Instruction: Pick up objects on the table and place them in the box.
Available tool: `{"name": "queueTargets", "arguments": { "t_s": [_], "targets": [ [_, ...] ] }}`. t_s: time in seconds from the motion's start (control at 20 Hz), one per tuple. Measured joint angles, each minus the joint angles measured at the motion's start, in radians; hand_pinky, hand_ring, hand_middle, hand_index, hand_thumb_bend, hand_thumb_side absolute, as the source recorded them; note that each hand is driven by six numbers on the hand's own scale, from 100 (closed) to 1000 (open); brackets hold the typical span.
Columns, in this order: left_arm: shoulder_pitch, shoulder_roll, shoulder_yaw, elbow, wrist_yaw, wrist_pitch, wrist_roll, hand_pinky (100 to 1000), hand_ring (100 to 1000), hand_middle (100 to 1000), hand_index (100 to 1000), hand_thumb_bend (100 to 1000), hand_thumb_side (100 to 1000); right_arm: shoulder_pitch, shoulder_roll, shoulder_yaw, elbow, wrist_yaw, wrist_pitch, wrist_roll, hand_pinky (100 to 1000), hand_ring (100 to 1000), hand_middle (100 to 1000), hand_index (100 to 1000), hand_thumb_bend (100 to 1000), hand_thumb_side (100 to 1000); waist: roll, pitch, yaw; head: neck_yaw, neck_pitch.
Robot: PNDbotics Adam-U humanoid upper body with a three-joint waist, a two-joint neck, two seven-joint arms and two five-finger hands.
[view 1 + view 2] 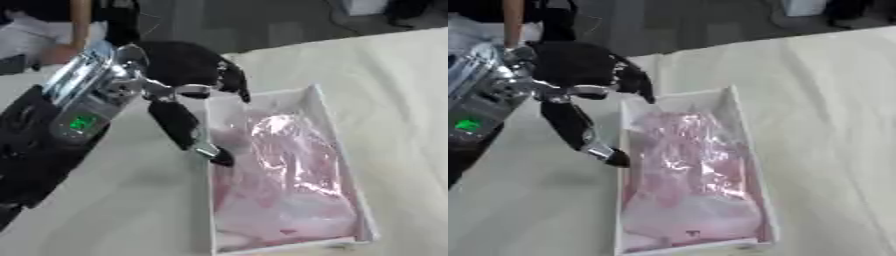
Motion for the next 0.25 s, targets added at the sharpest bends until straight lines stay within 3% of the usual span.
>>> {"name": "queueTargets", "arguments": {
  "t_s": [0.15,0.25],
  "targets": [
    [0.052,0.022,0.078,0.0,0.045,-0.008,0.073,559,667,732,811,501,860,0.006,-0.001,0.0,0.0,0.004,-0.001,-0.004,640,748,764,758,100,933,-0.005,0.0,0.006,-0.007,0.0],
    [0.094,0.036,0.137,0.0,0.118,-0.031,0.215,503,604,707,772,424,785,0.006,-0.008,-0.002,0.0,0.008,-0.003,-0.007,640,748,764,758,100,934,-0.009,0.0,0.011,-0.013,0.0]
  ]
}}
